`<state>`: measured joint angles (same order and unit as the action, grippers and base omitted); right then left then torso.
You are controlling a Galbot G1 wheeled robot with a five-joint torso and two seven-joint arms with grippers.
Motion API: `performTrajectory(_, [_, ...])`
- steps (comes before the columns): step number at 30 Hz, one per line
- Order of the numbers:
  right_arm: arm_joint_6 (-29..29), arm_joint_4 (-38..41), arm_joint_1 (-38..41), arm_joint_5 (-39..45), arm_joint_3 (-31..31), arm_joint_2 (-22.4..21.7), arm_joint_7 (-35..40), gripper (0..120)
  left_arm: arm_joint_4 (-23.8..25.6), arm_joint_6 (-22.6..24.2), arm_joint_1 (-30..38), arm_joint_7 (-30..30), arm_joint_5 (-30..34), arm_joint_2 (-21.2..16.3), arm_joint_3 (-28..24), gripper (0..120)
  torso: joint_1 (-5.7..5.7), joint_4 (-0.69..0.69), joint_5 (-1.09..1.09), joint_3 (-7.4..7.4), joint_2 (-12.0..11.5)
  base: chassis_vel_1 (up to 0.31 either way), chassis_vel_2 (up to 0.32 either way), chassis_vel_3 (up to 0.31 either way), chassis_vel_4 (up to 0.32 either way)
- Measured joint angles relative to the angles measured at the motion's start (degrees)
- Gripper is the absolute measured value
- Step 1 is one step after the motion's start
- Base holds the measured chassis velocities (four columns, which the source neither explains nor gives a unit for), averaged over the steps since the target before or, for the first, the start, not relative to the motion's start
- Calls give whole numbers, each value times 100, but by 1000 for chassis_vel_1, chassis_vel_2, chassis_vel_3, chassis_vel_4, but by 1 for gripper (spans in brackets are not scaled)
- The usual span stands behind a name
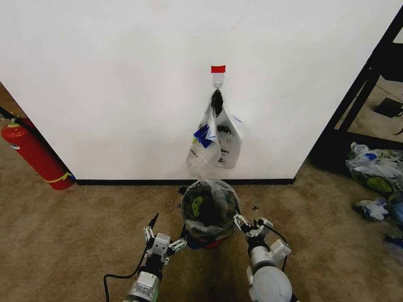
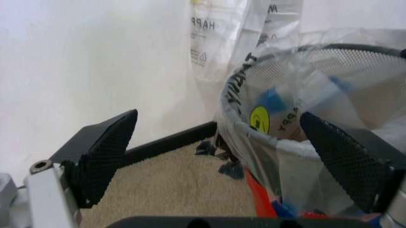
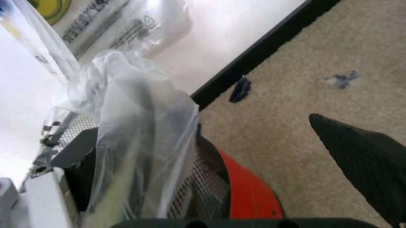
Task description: Pick up the garbage bag from the wall and place it over the trash bin.
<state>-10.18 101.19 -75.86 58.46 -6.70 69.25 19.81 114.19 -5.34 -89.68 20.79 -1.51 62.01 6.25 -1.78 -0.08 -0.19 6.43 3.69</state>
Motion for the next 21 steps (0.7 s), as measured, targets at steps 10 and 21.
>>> performTrajectory(10, [96,-191,163,440,22,174,-30,100,35,-626,90,-406,333,61,-85,100,0,0,0,0,0,0,0,0,0])
performTrajectory(21, [25,25,-35,325,54,272,-136,100,-960,-1515,464,-1665,281,601,-307,100,0,0,-1,0,0,0,0,0,0])
